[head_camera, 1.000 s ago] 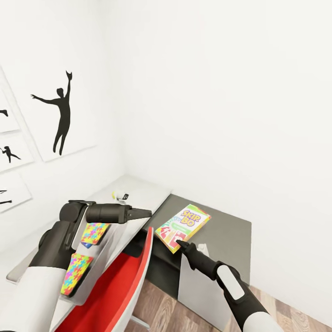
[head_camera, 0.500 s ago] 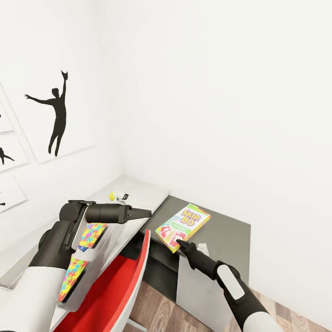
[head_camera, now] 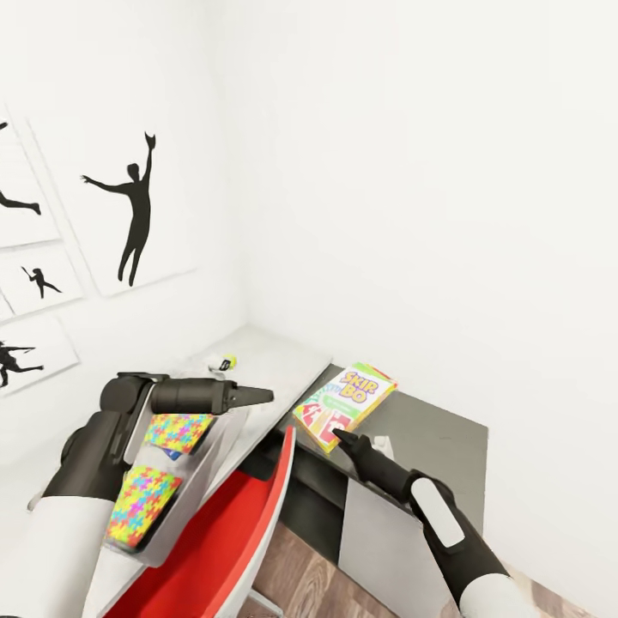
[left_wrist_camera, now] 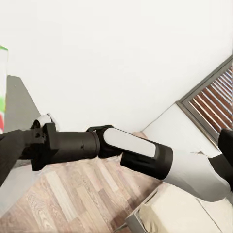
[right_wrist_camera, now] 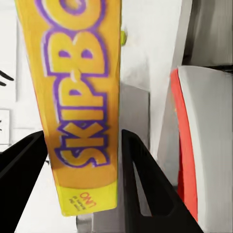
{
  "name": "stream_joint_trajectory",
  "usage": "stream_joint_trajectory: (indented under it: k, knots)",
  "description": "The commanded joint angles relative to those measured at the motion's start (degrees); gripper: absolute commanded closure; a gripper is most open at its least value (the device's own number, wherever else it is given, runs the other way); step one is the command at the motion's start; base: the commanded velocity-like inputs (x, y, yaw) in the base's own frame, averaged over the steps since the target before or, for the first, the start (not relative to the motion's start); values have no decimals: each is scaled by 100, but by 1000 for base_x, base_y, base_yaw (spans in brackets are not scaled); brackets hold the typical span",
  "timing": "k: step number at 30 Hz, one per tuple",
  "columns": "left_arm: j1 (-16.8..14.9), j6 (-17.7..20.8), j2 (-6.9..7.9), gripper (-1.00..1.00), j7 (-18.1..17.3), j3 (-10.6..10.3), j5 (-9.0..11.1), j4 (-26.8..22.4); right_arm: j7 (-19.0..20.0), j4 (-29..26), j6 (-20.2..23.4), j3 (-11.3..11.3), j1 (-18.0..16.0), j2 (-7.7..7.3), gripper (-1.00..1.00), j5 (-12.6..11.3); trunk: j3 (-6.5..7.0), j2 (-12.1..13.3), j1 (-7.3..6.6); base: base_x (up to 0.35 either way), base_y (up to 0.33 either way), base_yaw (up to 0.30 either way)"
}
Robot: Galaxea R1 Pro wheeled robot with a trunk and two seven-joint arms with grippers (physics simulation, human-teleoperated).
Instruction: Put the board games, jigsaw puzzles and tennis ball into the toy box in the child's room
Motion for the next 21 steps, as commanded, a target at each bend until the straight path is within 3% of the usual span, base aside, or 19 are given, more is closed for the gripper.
stream_joint_trajectory:
  k: [1,6,9,21]
  knots:
    - [-5,61,125,-100,-14,3,30,-1,1,-124,154,-4,-4,-38,100,21,-16,-13,4,0,0,279]
    - [-5,61,575,-100,-23,105,115,-1,-3,-240,297,-5,-3,-73,100,26,-28,-13,4,0,0,280]
    - [-5,61,698,-100,-24,202,193,-1,-3,-249,308,-6,-6,-73,100,24,-36,-13,4,0,0,281]
    - [-5,61,737,-100,-24,238,208,-1,-4,-251,308,3,-17,-70,100,27,-65,-13,4,0,0,281]
